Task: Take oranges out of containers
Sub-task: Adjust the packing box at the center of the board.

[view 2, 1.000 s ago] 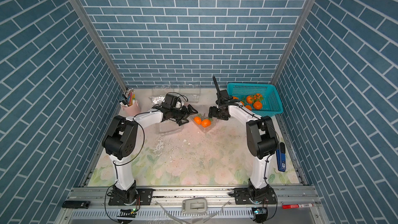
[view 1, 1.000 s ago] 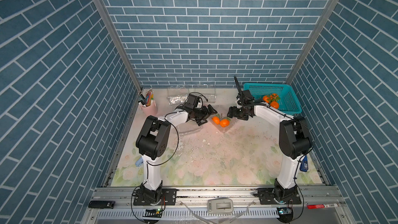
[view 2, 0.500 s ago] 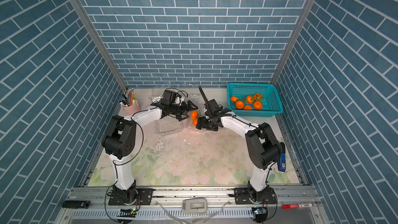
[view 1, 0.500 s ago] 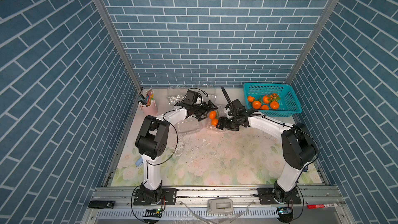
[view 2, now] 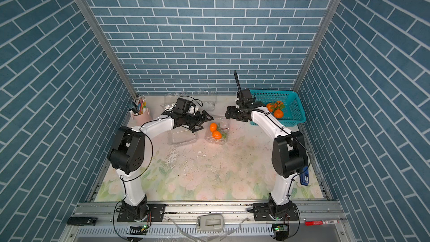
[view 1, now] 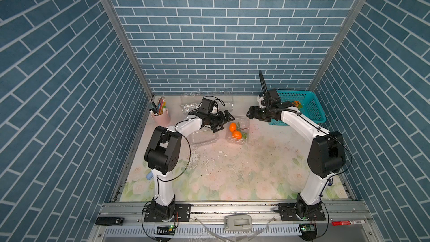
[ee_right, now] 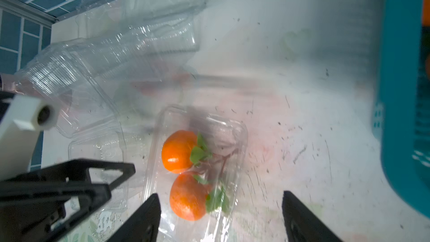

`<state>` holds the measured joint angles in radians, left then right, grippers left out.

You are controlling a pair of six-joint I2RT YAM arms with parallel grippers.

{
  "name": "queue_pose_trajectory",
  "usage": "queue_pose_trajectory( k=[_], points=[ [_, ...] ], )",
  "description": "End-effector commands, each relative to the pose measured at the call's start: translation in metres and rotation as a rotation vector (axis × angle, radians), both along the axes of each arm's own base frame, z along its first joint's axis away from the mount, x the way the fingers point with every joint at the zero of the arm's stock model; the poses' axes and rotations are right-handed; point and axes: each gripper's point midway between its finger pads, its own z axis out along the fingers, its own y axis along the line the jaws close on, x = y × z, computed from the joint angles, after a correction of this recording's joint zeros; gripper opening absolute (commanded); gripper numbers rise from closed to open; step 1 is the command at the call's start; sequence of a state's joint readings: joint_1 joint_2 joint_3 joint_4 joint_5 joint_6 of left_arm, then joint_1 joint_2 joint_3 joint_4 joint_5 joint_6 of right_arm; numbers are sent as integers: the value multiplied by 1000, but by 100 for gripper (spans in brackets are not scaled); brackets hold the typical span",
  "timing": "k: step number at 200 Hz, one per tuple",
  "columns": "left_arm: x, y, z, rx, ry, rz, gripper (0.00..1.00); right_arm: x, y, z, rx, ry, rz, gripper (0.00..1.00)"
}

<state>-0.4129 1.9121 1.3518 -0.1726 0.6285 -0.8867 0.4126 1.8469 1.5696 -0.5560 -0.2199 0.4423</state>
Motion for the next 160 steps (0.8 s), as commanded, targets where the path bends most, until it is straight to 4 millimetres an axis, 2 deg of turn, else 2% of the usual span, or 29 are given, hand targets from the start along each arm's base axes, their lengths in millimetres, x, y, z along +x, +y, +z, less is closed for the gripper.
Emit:
queue_pose_trajectory(
  k=[1, 24, 49, 69, 80, 83, 91, 138, 160],
  points=[
    [-17, 1, 27, -42, -28, 99, 99, 12, 10, -20, -71, -10, 107, 82],
    [-31, 4, 29, -27, -21, 147, 99, 28, 22, -30, -74, -17, 160, 82],
    [-45, 7, 9, -24, 62, 206, 99, 43, 38, -40, -47, -26, 202, 82],
    [-59, 1, -4, -2, 105, 205, 99, 47, 52, -50, -34, -10, 238, 81],
    [-67, 0, -7, 23, 106, 204, 99, 45, 60, -44, -20, -18, 257, 82],
    [-68, 0, -7, 28, 104, 206, 100, 45, 62, -58, -27, 7, 261, 82],
    [-72, -1, -10, 39, 109, 207, 99, 44, 66, -61, -27, 12, 267, 82],
    [-71, -19, -28, -34, 154, 183, 99, 41, 75, -64, -14, 28, 278, 81],
    [-65, -18, -31, -23, 139, 181, 99, 35, 76, -63, 2, 39, 282, 81]
  ],
)
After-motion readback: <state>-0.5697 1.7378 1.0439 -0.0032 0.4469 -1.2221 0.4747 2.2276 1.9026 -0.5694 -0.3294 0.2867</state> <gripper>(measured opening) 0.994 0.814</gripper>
